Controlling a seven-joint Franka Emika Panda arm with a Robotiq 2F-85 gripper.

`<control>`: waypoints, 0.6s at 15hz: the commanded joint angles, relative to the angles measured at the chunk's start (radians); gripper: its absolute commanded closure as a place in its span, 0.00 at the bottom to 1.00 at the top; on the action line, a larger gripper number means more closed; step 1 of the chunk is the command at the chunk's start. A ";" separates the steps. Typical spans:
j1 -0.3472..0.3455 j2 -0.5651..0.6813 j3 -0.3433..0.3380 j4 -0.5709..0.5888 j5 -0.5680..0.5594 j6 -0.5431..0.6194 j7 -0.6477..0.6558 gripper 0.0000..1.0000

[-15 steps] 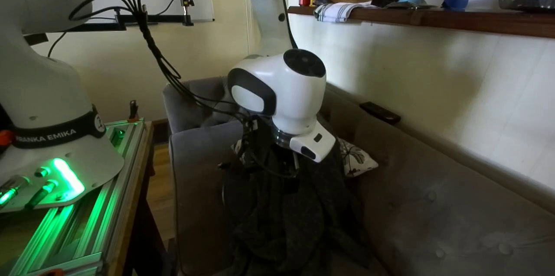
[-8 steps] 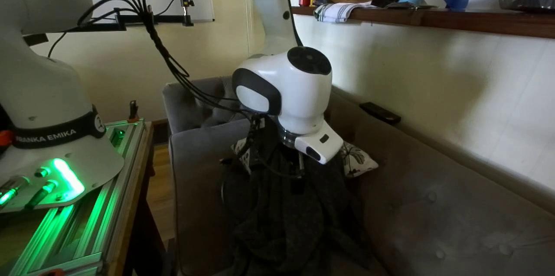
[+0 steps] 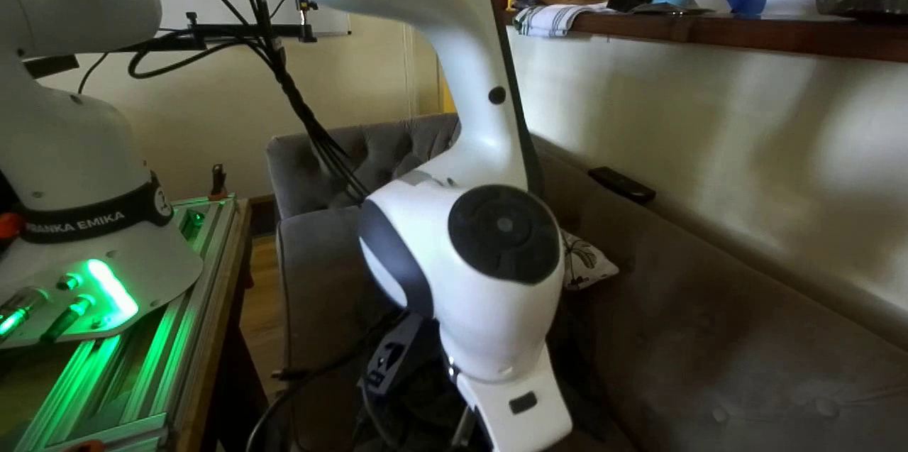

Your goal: Move the grey cloth to the left and place it over the white pillow.

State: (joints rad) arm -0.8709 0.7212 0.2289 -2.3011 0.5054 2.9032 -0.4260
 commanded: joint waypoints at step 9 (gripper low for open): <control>0.225 0.210 -0.164 0.162 0.021 0.064 0.576 0.00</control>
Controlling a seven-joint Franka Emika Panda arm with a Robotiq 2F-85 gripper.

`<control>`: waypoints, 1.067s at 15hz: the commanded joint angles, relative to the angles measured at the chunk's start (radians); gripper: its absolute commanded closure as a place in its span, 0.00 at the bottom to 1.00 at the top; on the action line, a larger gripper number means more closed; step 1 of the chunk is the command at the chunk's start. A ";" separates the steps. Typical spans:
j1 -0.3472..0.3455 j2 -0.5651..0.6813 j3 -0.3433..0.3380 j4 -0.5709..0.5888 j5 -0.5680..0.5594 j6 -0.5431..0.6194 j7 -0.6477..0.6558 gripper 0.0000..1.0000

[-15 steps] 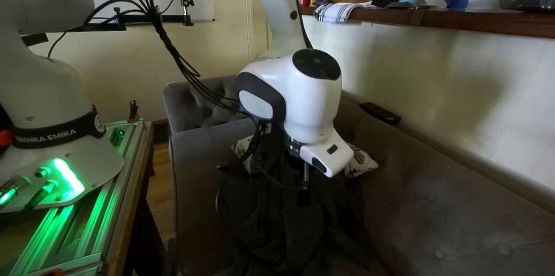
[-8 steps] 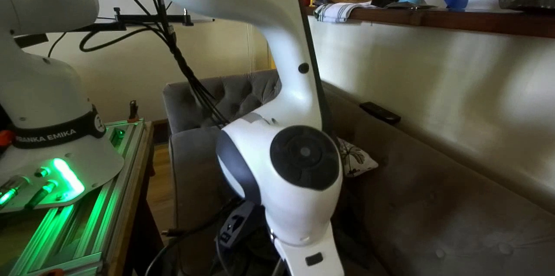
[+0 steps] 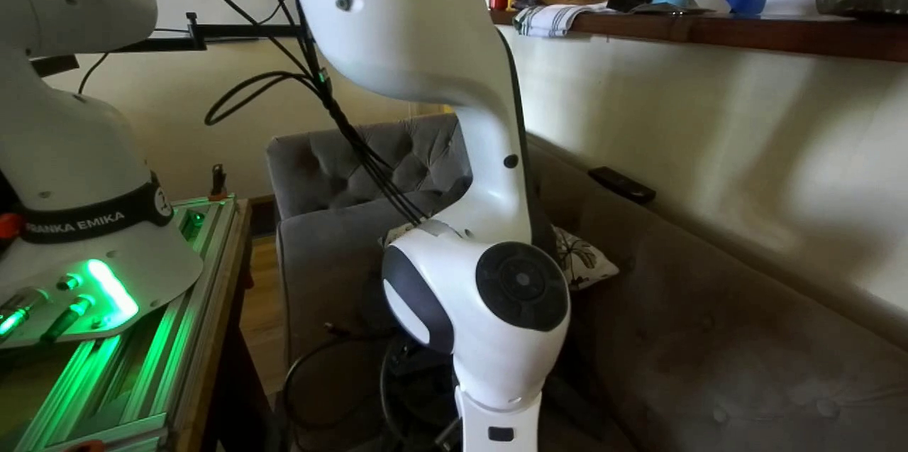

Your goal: Move the grey cloth to the left and place it over the white pillow.

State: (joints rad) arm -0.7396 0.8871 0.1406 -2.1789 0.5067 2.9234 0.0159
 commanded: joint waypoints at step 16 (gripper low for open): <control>0.081 0.248 -0.198 0.142 0.068 0.157 0.398 0.62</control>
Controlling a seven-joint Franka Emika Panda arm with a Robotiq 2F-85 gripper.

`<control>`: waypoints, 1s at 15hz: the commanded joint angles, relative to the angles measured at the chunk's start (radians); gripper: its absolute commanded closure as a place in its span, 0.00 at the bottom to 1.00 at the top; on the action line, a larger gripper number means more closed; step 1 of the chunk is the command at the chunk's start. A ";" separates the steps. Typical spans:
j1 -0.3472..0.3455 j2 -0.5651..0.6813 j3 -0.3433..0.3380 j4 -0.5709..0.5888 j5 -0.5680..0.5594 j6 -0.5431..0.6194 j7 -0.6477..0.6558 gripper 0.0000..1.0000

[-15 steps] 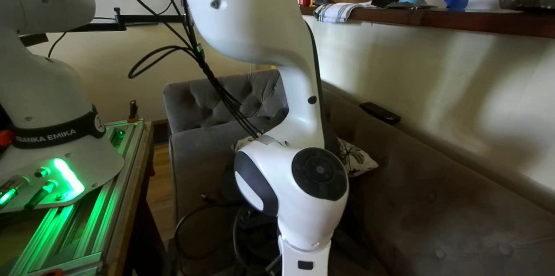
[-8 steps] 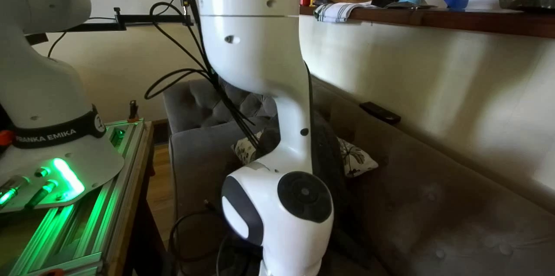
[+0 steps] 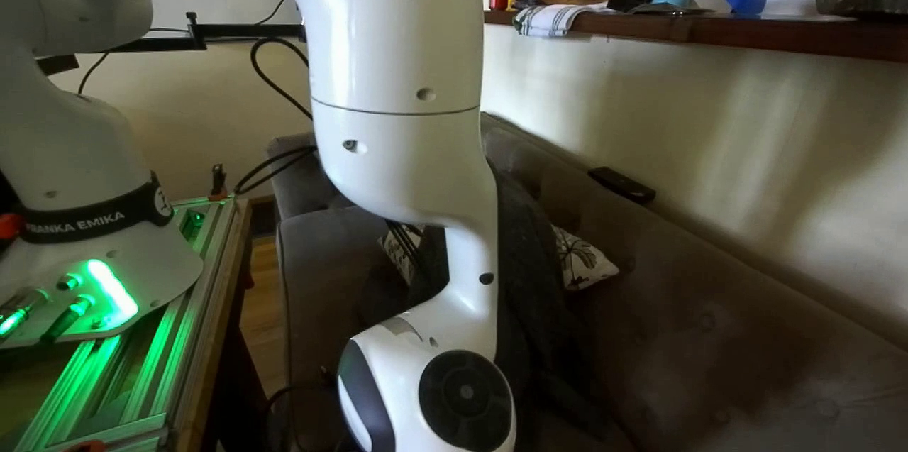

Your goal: Move the grey cloth to the left and place it over the white pillow.

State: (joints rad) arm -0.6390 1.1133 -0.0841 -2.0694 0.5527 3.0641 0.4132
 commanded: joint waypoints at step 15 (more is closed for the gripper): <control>-0.205 -0.219 0.347 -0.172 -0.032 0.183 -0.211 0.99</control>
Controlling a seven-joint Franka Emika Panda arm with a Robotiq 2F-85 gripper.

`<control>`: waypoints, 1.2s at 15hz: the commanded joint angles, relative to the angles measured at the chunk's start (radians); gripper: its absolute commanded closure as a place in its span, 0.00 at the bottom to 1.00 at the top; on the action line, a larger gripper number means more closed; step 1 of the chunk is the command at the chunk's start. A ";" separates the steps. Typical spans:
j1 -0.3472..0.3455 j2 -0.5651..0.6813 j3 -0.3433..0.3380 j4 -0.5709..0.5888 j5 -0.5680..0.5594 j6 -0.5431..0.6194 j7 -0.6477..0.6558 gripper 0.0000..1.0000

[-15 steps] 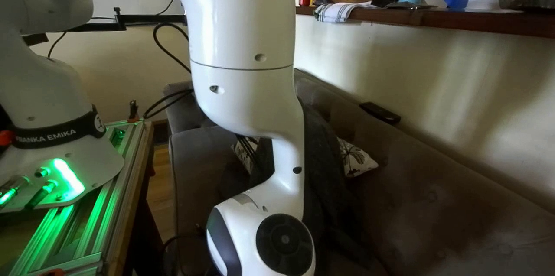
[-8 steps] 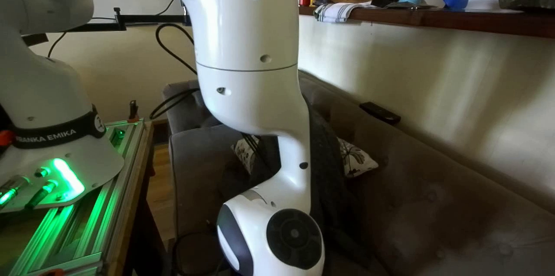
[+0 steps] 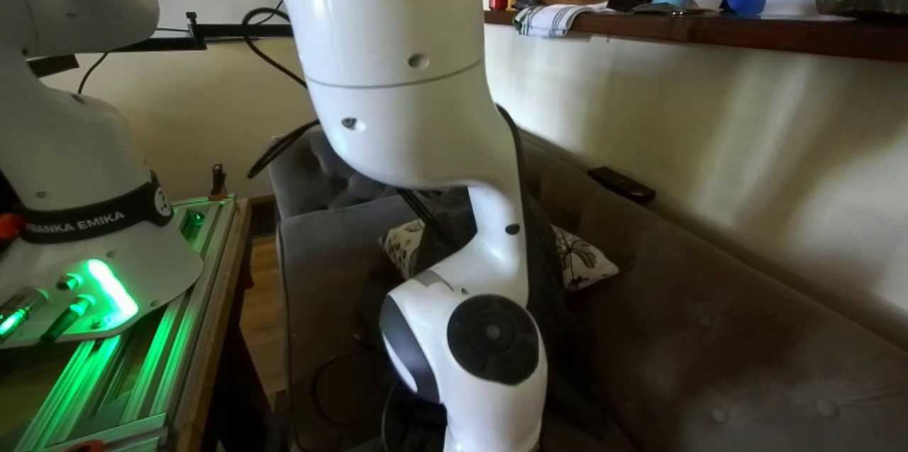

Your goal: Move the grey cloth to the left and place it over the white pillow.

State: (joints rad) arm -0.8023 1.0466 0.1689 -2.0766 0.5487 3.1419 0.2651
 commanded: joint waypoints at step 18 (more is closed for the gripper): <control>0.158 -0.510 0.231 -0.487 -0.251 0.316 0.060 0.99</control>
State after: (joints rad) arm -0.8122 0.7179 0.4679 -2.4782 0.2846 3.4217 0.2629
